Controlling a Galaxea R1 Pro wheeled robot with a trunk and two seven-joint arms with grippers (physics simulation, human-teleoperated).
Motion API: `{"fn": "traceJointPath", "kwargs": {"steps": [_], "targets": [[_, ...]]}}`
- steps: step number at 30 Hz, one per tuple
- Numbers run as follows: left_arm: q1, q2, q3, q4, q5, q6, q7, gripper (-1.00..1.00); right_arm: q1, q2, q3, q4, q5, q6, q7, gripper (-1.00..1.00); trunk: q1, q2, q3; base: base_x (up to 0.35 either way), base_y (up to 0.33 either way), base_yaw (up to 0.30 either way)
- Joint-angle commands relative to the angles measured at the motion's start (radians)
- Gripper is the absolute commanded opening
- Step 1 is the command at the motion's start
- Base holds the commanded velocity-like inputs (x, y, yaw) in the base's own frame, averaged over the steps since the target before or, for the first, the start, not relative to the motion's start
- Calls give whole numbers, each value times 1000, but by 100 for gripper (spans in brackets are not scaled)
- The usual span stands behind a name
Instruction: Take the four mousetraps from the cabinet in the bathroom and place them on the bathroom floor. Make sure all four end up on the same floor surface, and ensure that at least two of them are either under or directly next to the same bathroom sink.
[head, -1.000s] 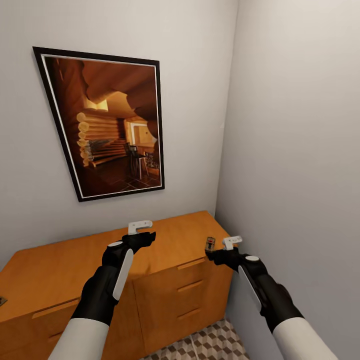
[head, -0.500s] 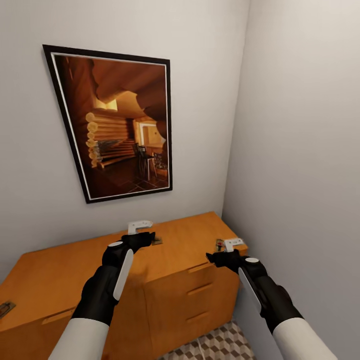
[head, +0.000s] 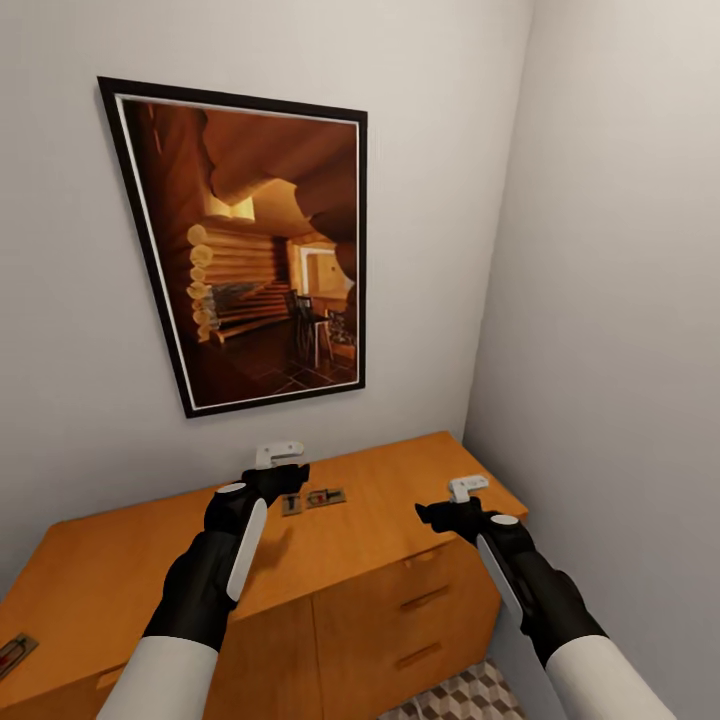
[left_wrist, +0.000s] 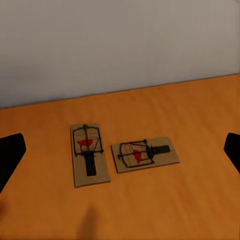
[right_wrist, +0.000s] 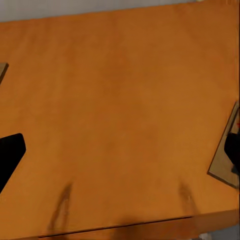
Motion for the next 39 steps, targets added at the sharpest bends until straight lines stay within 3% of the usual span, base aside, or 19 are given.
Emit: {"fn": "traceJointPath", "kwargs": {"steps": [1,6,14,39], "targets": [[0,0,-1,-1,5,4,6,100,0,-1,2,-1,-6,0,-7,100,0,-1,0,30,23,0],[0,0,-1,-1,5,4,6,100,0,-4,1,-2,-3,-44,-63,100,0,-1,0,16,12,0],[0,0,-1,0,5,3,6,100,0,-6,3,0,-4,-94,-208,100,0,-1,0,3,3,0],[0,0,-1,0,5,3,6,100,0,-5,4,0,-12,-78,-232,100,0,-1,0,66,-30,0]]}}
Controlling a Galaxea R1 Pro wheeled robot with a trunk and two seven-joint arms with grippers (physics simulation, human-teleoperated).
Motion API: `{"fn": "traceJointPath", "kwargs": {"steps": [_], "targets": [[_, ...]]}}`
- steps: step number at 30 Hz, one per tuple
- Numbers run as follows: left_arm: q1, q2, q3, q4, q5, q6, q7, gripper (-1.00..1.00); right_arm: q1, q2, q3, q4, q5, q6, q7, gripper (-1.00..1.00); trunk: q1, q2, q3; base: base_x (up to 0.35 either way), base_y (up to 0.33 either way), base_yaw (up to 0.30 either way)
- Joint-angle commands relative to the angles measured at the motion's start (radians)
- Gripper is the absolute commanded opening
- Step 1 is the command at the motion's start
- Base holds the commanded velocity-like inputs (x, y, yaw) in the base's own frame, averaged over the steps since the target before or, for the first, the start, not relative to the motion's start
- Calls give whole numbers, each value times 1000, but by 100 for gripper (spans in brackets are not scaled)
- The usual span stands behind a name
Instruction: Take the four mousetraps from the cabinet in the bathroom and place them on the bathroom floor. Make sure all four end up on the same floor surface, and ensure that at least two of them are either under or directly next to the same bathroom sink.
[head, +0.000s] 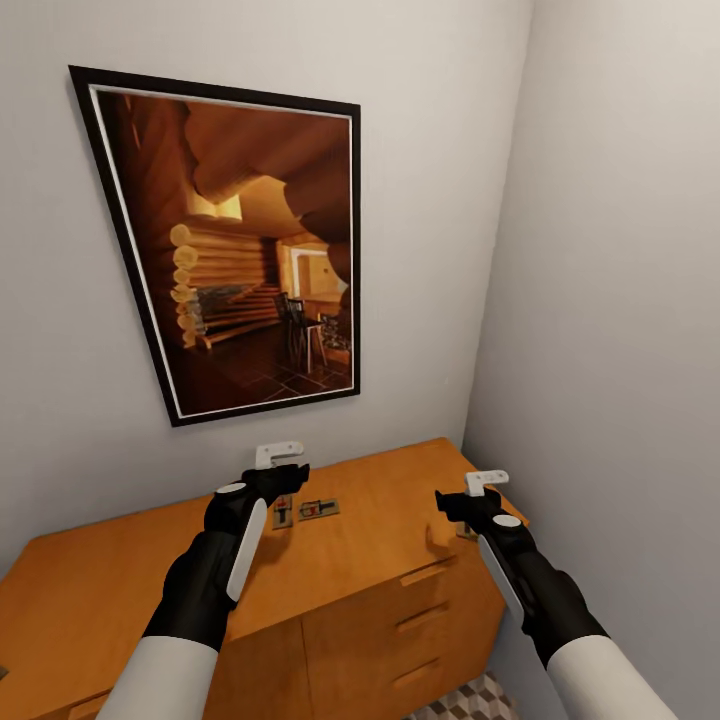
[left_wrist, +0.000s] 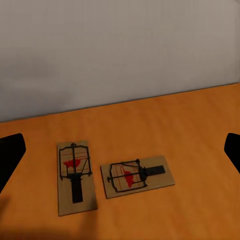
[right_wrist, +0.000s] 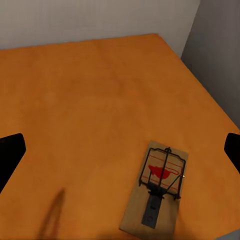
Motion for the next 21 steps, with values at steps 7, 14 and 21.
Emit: {"fn": "traceJointPath", "kwargs": {"steps": [7,14,21], "targets": [[0,0,-1,0,6,4,5,100,0,-1,3,-1,-11,10,-10,100,0,-1,-1,1,0,0],[0,0,-2,0,6,4,4,100,0,-1,-51,4,-32,13,-11,100,0,-1,-1,0,0,0],[1,0,-2,0,6,4,4,100,0,0,-82,6,-48,71,-9,100,0,-1,-1,0,0,0]]}}
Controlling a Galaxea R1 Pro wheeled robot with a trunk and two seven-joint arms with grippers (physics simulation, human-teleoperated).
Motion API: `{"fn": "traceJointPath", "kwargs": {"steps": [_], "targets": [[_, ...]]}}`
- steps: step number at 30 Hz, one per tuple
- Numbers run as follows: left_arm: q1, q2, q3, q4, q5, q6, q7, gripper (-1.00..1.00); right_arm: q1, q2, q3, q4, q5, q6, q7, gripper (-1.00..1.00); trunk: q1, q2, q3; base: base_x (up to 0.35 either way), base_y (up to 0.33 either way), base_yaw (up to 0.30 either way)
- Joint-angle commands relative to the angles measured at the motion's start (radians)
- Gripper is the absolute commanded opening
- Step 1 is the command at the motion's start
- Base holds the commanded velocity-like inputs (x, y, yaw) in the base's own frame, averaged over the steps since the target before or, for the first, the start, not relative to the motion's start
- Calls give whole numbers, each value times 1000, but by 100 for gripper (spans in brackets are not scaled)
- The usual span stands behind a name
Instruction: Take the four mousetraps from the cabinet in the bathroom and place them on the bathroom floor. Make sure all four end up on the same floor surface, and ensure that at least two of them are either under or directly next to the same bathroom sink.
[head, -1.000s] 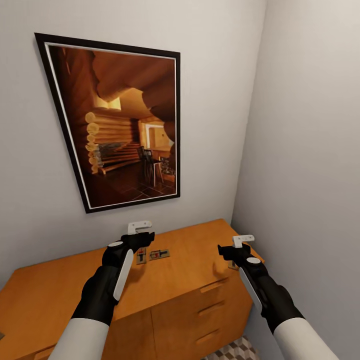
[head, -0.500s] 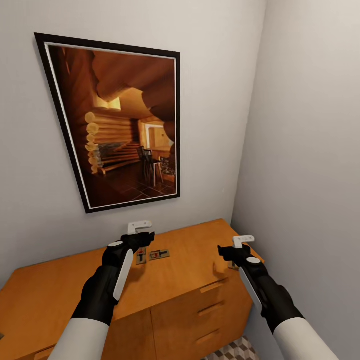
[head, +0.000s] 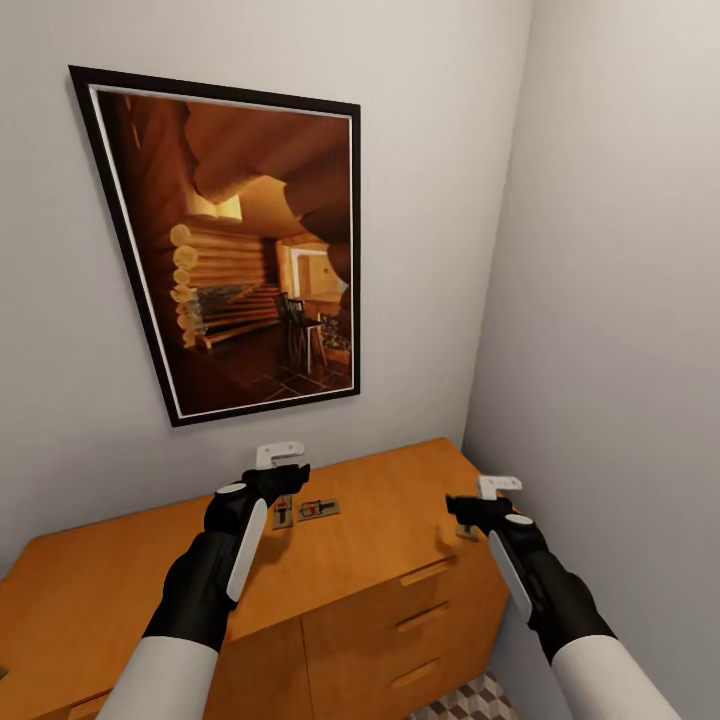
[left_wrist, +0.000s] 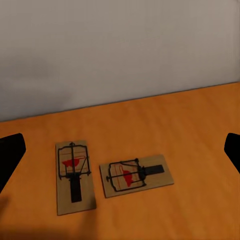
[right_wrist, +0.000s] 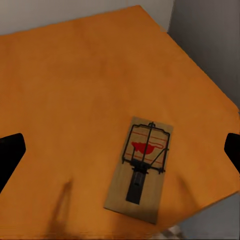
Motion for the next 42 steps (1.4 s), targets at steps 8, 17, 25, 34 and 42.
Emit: {"fn": "traceJointPath", "kwargs": {"steps": [8,17,25,34,42], "targets": [[0,0,-1,-1,6,4,7,100,0,-1,-3,-1,-12,29,-6,100,0,-1,0,0,0,0],[0,0,-1,-1,5,4,7,100,0,-1,0,-1,-12,28,-4,100,0,-1,0,-30,74,0],[0,0,-1,-1,5,4,8,100,0,0,0,-1,-12,28,-4,100,0,-1,0,-16,217,0],[0,0,0,-1,5,4,8,100,0,0,0,-1,-12,28,-4,100,0,-1,0,-2,46,0],[0,0,0,-1,5,4,8,100,0,0,0,-1,-12,27,-4,100,0,-1,0,0,5,0]]}}
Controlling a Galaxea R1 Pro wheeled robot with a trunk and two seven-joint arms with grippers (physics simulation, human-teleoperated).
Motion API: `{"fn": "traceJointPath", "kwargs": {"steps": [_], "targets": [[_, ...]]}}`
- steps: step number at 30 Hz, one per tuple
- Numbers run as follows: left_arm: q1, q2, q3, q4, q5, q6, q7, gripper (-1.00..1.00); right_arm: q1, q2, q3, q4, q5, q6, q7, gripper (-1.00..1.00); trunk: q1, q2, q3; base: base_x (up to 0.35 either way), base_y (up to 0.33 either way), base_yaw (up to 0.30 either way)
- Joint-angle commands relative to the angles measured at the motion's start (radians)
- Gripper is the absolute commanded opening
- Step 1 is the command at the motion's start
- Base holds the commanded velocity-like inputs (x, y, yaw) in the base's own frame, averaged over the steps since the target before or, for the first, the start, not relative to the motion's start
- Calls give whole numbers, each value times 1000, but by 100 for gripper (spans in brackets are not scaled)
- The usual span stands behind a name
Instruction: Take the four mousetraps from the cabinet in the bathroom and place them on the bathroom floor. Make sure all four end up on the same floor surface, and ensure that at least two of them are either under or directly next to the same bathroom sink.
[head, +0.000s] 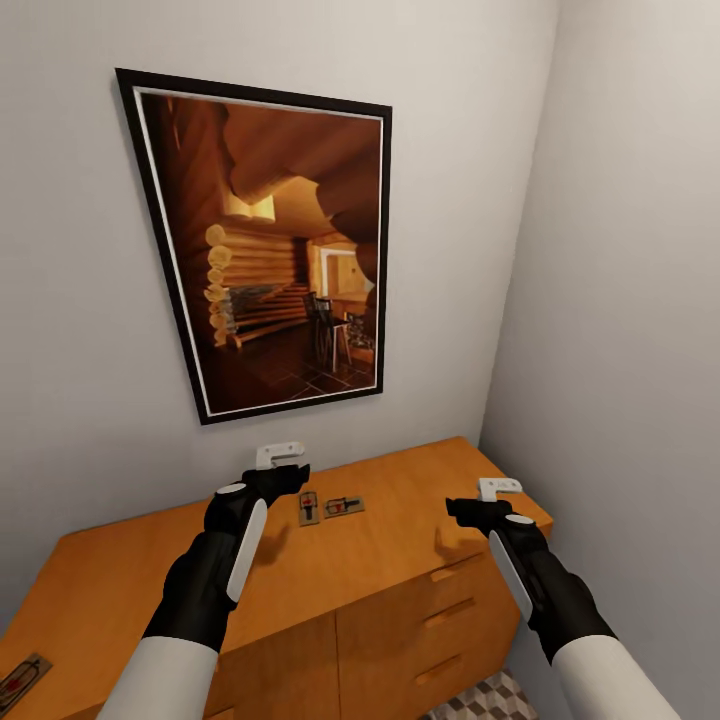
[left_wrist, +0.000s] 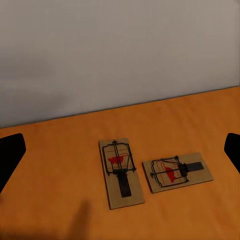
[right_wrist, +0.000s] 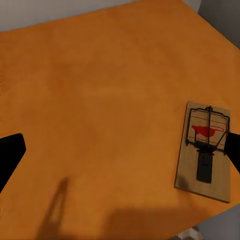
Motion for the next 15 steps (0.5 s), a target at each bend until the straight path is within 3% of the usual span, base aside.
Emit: {"fn": "traceJointPath", "kwargs": {"steps": [1,8,15], "targets": [[0,0,-1,-1,6,4,7,100,0,-1,4,-1,-10,4,-7,100,0,-1,-1,0,1,0],[0,0,-1,-1,6,4,7,100,0,-2,3,-1,-9,3,-7,100,0,-1,-1,0,0,-55],[0,0,-1,-1,6,4,7,100,0,-2,0,-1,-8,3,-7,100,0,-1,-1,0,0,-241]]}}
